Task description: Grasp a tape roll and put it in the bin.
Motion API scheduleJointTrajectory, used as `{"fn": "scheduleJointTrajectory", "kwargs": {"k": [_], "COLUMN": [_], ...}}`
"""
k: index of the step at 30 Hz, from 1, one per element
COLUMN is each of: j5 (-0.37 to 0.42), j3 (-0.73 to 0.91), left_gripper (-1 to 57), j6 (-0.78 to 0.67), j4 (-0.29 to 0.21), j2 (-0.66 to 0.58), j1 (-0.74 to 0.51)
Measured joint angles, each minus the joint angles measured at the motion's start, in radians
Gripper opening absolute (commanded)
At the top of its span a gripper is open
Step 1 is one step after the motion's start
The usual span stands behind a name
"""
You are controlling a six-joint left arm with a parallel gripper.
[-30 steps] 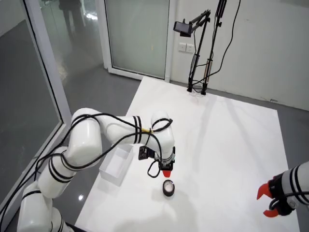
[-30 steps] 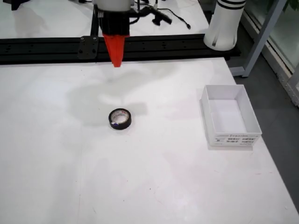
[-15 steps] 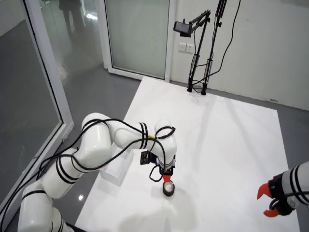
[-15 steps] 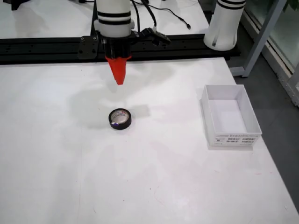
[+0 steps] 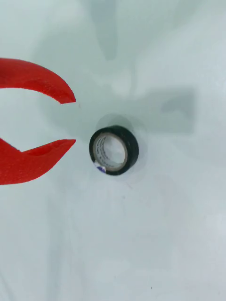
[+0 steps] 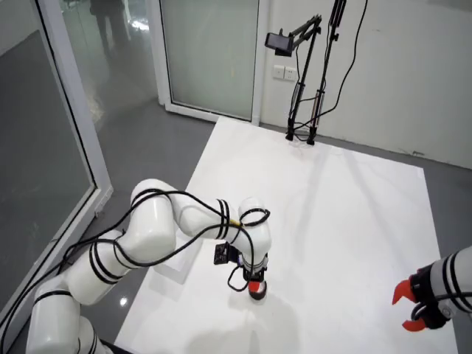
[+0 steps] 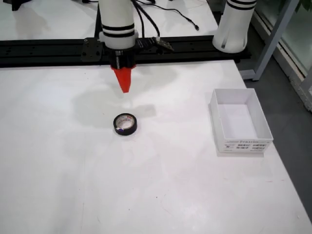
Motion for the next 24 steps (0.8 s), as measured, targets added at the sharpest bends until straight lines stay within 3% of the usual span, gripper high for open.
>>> {"fn": "scheduleJointTrajectory", "kwargs": {"k": [24], "j5": [-0.071], "j3": [-0.01], "left_gripper": [18.0], "j6": [-0.05], "j4": [0.012], "j2": [0.092], "j1": [-0.026]}}
